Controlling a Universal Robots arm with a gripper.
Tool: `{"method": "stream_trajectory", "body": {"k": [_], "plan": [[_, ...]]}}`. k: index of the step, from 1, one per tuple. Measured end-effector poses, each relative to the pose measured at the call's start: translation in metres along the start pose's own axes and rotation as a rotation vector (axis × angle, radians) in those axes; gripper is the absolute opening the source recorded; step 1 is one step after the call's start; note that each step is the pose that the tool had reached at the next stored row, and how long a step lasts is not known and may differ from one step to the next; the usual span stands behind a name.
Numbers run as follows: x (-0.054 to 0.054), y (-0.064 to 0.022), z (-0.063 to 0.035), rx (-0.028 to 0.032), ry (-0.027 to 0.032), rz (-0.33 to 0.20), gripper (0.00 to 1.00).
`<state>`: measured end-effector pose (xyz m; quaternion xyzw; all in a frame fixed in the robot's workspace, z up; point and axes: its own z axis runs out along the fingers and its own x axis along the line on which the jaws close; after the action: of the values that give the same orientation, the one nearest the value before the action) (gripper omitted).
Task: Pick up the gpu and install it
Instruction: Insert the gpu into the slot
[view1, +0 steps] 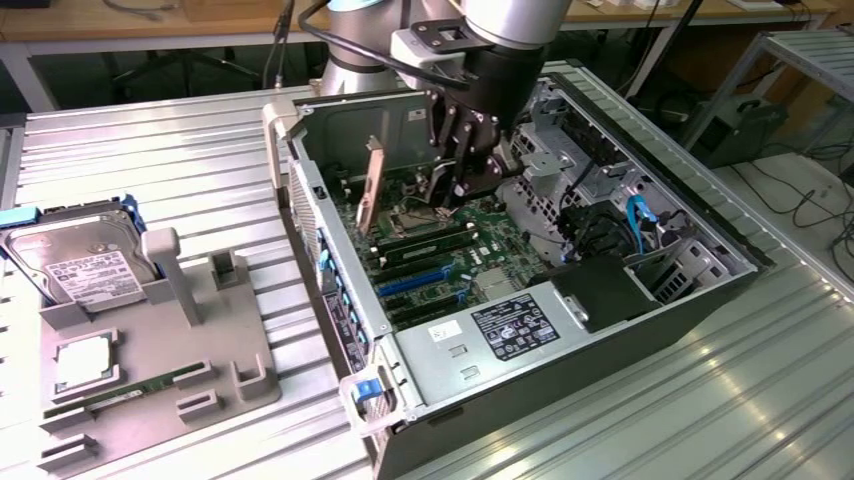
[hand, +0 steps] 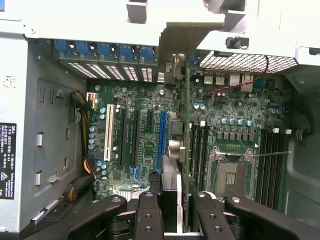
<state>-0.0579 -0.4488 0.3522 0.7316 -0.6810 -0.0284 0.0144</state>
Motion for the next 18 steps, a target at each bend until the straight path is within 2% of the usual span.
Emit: {"method": "stream_trajectory", "body": {"k": [3, 7, 18], "plan": [[0.0, -0.0001, 0.0025, -0.0045, -0.0002, 0.0, 0.28], [0.0001, -0.0003, 0.0047, -0.0074, -0.0004, 0.0, 0.28], [0.0003, -0.0024, 0.0078, -0.0064, -0.0007, 0.0, 0.28]]}}
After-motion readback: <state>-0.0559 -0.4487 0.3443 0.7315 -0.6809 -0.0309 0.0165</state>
